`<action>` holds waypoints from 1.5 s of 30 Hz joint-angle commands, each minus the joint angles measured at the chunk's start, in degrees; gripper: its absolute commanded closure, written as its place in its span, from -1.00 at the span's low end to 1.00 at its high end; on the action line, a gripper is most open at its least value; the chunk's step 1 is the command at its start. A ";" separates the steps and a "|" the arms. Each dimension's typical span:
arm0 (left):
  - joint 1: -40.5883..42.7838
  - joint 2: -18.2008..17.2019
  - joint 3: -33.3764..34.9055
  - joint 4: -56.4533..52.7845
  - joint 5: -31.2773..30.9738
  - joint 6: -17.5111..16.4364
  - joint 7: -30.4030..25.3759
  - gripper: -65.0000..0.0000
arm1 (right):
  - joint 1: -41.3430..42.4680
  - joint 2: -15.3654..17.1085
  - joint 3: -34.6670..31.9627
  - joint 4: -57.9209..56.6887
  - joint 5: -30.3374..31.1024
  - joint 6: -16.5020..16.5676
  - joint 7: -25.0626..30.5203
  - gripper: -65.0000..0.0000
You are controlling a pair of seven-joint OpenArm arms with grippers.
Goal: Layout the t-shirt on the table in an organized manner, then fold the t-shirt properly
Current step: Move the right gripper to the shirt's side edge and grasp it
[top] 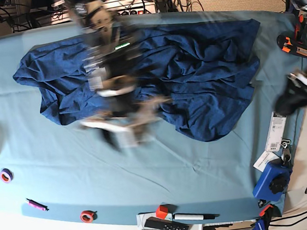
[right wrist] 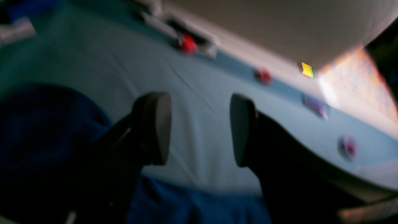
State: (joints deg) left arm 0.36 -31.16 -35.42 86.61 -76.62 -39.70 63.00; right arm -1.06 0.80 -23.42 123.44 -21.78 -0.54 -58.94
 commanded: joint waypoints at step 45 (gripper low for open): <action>-5.42 -4.22 -0.76 0.63 2.10 1.29 0.59 0.25 | 19.96 18.27 43.08 -64.89 60.72 38.36 -15.98 1.00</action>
State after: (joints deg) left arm -4.21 -34.00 -35.90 86.59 -73.06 -38.41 64.71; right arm 18.59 18.55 19.75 58.43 41.95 38.19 -72.36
